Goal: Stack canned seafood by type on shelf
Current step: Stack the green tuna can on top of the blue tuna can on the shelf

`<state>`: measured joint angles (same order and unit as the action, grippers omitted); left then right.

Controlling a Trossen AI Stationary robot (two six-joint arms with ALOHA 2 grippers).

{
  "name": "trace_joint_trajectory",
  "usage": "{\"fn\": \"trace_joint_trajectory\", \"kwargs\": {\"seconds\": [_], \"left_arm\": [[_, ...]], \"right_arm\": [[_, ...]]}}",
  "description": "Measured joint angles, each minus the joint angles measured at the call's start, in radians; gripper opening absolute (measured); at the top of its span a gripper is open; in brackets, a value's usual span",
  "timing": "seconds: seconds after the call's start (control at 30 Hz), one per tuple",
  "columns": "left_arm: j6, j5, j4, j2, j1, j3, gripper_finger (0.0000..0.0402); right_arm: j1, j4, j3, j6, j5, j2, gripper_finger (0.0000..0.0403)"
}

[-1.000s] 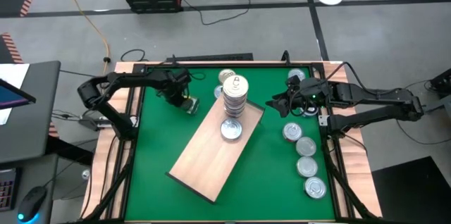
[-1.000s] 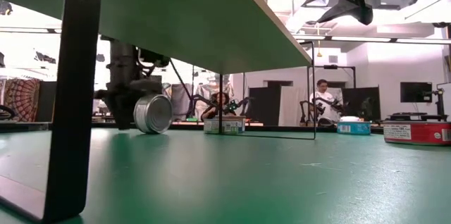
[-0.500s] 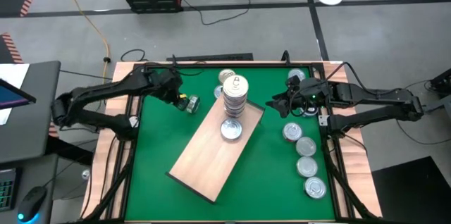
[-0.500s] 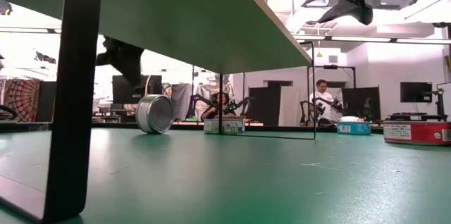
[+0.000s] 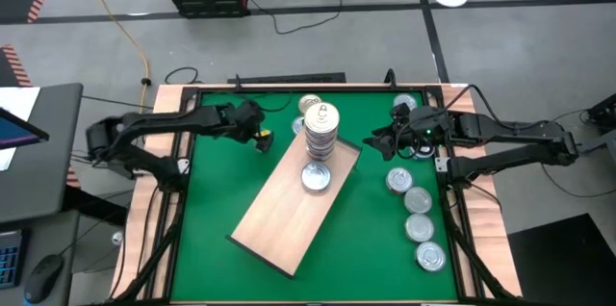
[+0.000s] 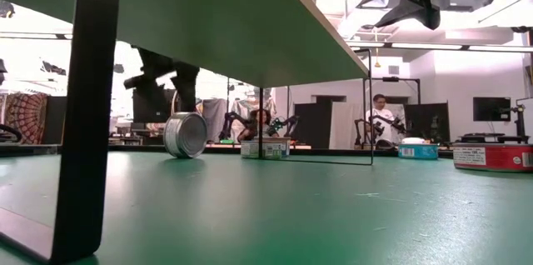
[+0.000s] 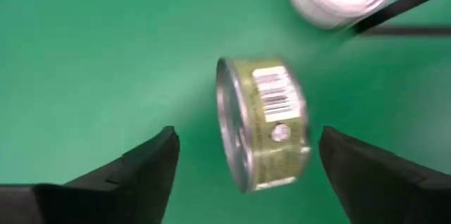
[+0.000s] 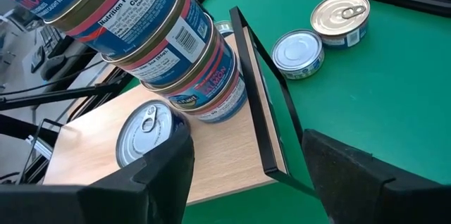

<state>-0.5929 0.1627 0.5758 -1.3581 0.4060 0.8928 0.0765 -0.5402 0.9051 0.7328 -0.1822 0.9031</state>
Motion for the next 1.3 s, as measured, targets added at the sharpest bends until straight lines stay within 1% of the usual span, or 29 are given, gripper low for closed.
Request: {"fn": "trace_joint_trajectory", "kwargs": {"seconds": [0.07,0.13,0.2,0.27,0.43,0.53,0.63,0.7,0.83,0.9,1.03,1.13,1.23,1.3], "left_arm": [[-0.013,0.007,0.0,-0.048,0.0,0.0,0.0344],[-0.018,0.003,-0.007,-0.088,0.0,0.0,0.0346],[-0.005,-0.007,-0.028,-0.118,0.0,0.0,0.0342],[0.016,-0.017,-0.051,-0.135,-0.001,0.0,0.0329],[0.099,0.03,-0.093,-0.127,-0.001,0.0,0.0272],[0.137,0.047,-0.093,-0.109,-0.001,0.0,0.0223],[0.176,0.04,-0.089,-0.099,0.0,0.0,0.0165],[0.216,-0.008,-0.09,-0.097,0.008,0.0,0.0128],[0.258,-0.136,-0.077,-0.083,0.023,0.001,0.0128],[0.298,-0.184,-0.065,-0.053,0.02,0.002,0.0128],[0.42,-0.186,-0.067,0.065,-0.012,0.038,0.0128],[0.57,-0.193,-0.064,0.181,-0.062,0.058,0.0128],[0.735,-0.18,-0.057,0.296,-0.133,0.062,0.0128],[0.828,-0.135,-0.037,0.362,-0.186,0.062,0.0128]], "right_arm": [[0.0,0.0,0.0,0.006,0.0,0.0,0.0285],[-0.002,0.0,0.0,0.015,0.0,0.0,0.0285],[-0.005,0.0,0.0,0.019,-0.001,0.0,0.0285],[-0.005,0.0,0.0,0.02,-0.001,0.0,0.0285],[-0.005,0.001,0.0,0.02,-0.001,0.0,0.0285],[-0.005,0.001,0.0,0.019,-0.001,0.0,0.0285],[-0.005,0.0,0.0,0.019,-0.001,0.0,0.0285],[-0.005,0.0,0.0,0.019,-0.001,0.0,0.0285],[-0.005,-0.001,0.0,0.018,-0.001,0.0,0.0285],[-0.005,-0.001,0.0,0.018,-0.001,0.0,0.0285],[-0.005,-0.008,0.0,0.018,-0.001,0.0,0.0285],[-0.003,-0.019,0.0,0.019,-0.001,0.0,0.0285],[0.006,-0.035,0.0,0.023,-0.001,0.0,0.0285],[0.015,-0.038,0.0,0.025,-0.002,0.0,0.0285]]}}
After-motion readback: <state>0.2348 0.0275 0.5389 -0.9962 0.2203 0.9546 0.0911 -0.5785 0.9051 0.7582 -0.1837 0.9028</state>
